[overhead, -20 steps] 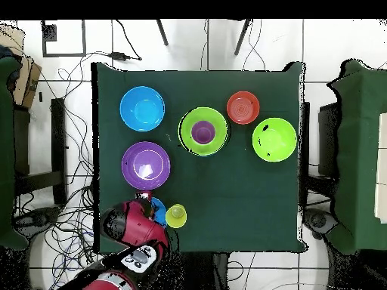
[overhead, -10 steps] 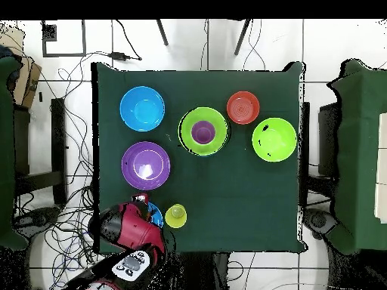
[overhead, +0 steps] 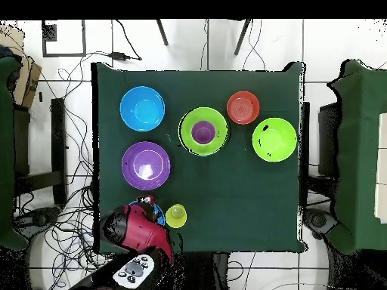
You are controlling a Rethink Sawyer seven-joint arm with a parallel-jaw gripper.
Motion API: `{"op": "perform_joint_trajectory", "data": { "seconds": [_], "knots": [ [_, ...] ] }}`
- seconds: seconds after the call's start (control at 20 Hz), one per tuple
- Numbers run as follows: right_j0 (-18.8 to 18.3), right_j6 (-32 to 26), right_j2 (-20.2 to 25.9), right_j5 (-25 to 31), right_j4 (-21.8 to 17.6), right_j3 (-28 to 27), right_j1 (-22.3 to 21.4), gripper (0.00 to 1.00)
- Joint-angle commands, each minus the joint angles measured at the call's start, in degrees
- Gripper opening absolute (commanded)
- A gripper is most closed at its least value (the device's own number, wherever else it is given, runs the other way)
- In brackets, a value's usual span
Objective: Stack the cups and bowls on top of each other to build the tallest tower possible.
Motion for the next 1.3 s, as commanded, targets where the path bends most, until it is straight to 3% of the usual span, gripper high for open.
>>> {"op": "perform_joint_trajectory", "data": {
  "seconds": [0.05,0.8,1.15,1.3],
  "knots": [
    [1.0,0.7,0.5,6.3,-4.4,-4.7,0.6,0.0],
    [1.9,2.1,-1.9,12.7,-6.1,-7.5,1.2,0.0],
    [2.4,2.9,-2.0,12.2,-6.2,-6.9,0.5,0.0],
    [2.6,0.4,-3.5,11.9,-8.2,-8.3,-0.2,0.0]
  ]
}}
